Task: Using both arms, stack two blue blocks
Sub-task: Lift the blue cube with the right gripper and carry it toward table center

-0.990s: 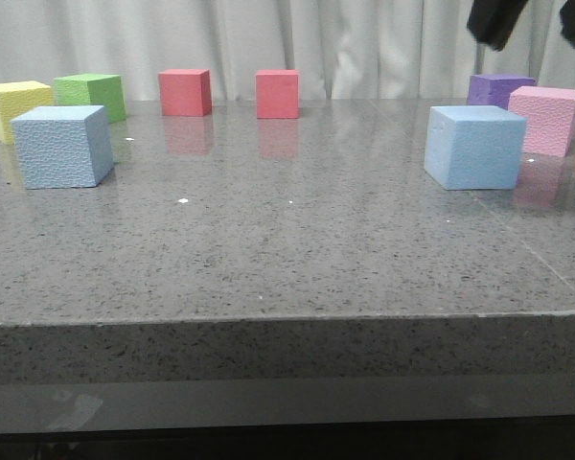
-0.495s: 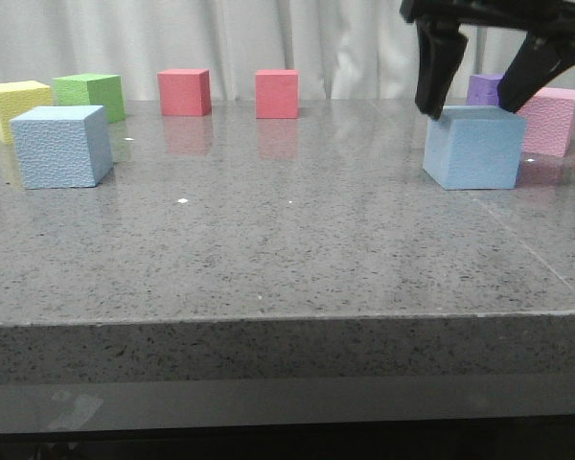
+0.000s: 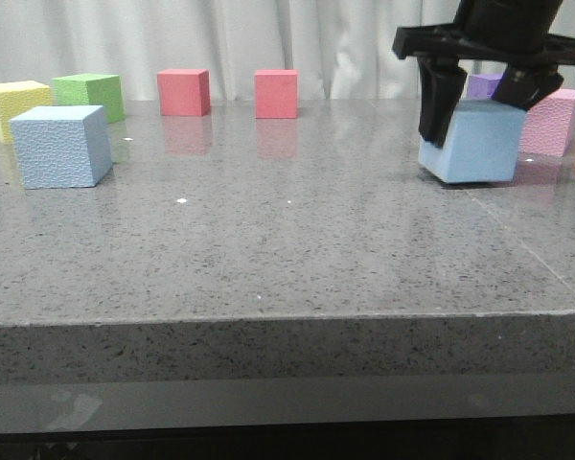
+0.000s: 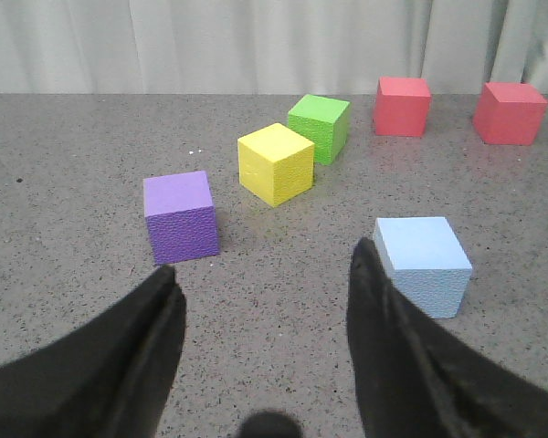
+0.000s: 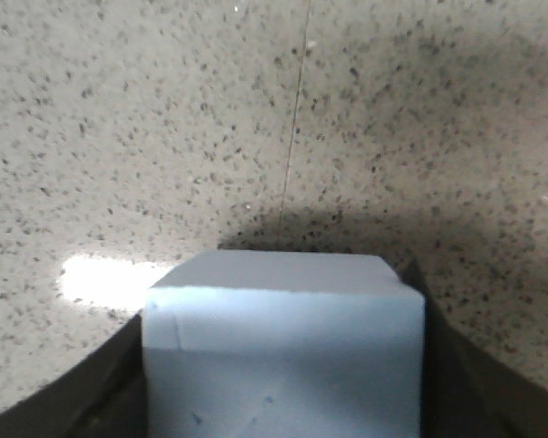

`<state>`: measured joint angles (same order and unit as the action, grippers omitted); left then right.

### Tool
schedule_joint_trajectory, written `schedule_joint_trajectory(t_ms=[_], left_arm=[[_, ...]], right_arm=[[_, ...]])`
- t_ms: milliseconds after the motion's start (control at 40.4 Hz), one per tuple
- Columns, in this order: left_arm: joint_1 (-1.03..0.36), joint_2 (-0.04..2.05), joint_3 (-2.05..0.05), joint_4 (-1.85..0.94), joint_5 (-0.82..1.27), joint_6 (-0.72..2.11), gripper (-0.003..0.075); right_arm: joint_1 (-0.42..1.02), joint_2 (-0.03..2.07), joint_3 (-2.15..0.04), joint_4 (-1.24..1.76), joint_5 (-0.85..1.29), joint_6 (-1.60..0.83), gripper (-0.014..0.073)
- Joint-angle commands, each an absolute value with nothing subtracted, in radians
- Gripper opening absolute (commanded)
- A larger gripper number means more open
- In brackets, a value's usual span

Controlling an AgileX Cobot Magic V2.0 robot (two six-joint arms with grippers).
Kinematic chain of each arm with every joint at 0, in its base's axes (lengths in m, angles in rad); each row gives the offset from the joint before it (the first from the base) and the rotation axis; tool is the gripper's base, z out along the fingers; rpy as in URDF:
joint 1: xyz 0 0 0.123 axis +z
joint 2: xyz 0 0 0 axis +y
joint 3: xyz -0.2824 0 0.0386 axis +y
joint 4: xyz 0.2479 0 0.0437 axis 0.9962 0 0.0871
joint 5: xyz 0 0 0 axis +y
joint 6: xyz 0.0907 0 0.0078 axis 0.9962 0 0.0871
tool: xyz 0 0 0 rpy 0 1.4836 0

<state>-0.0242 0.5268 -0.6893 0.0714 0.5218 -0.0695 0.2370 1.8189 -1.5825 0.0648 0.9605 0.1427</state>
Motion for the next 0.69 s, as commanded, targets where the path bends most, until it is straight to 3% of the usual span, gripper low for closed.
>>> schedule_joint_trajectory(t_ms=[0, 272, 668], left_arm=[[-0.025, 0.536, -0.722, 0.076, 0.447, -0.075, 0.0384], [-0.025, 0.536, -0.722, 0.076, 0.447, -0.075, 0.0384], [-0.025, 0.536, -0.722, 0.076, 0.447, -0.075, 0.0384]], right_arm=[[0.247, 1.769, -1.672, 0.056, 0.993, 0.134, 0.0434], [0.38, 1.771, -1.855, 0.057, 1.1, -0.155, 0.0434], [0.546, 1.83, -1.86, 0.147, 1.12, -0.815, 0.0434]])
